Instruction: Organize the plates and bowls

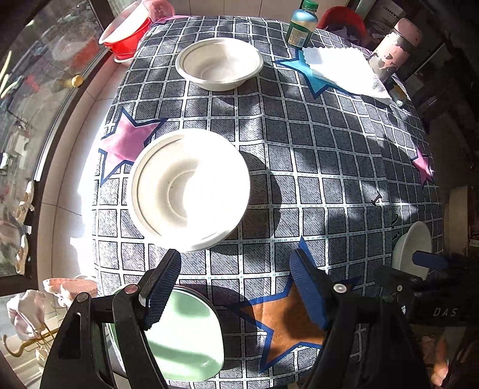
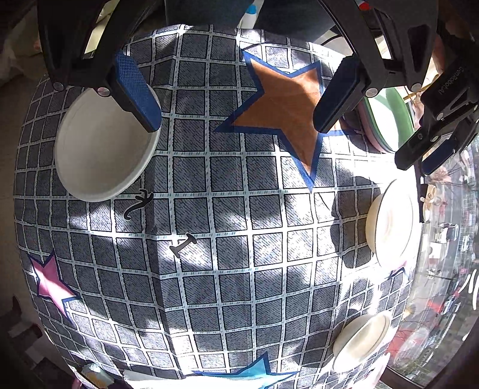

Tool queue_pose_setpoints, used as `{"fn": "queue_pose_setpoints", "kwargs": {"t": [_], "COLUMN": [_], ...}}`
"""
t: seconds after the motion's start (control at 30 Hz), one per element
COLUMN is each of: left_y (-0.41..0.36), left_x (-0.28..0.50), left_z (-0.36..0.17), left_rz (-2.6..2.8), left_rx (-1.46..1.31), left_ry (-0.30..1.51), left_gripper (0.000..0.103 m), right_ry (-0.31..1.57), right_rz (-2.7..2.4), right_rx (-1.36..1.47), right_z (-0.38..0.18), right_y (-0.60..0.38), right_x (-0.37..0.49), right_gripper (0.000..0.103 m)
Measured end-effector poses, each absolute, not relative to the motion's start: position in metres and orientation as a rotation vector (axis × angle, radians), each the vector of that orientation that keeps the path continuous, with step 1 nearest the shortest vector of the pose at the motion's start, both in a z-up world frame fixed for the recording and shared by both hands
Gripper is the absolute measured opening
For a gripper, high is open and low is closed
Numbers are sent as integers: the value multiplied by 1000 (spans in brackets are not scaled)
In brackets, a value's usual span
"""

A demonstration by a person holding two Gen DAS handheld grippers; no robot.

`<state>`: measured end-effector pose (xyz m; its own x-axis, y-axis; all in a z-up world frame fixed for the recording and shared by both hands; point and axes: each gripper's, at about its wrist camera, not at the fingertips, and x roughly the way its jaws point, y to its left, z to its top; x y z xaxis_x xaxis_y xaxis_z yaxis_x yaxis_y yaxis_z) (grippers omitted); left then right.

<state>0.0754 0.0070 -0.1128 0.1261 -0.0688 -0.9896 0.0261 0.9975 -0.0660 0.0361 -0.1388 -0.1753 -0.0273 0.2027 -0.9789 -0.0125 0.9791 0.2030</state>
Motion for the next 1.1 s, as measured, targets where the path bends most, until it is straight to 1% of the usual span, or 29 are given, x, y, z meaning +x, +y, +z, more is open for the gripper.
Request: {"fn": "queue_pose_setpoints", "kwargs": {"t": [0.2, 0.37, 0.7, 0.93, 1.0, 1.07, 1.1], "left_y": [66, 92, 102, 103, 104, 106, 107], "left_x": [106, 119, 141, 148, 149, 151, 150], "left_z": [-122, -137, -179, -198, -202, -207, -209], "left_rz": [108, 189, 201, 198, 205, 194, 185], "left_rx": [-88, -96, -55, -44, -38, -63, -82], "left_ry": [1444, 1457, 1519, 1539, 1547, 1564, 1575], "left_gripper": [79, 79, 79, 79, 76, 64, 60], "right_ry": [1575, 1583, 1608, 1605, 1597, 1593, 1592], "right_rz": [291, 336, 318, 316, 307, 315, 323], "right_rx": [77, 66, 80, 32, 16, 18, 22], "right_z": [-179, -190, -215, -226, -227, -227, -227], "right_y": [-80, -44, -18, 2, 6, 14, 16], "right_x": [67, 90, 121, 125, 125, 126, 126], "right_gripper": [102, 102, 102, 102, 102, 101, 92]}}
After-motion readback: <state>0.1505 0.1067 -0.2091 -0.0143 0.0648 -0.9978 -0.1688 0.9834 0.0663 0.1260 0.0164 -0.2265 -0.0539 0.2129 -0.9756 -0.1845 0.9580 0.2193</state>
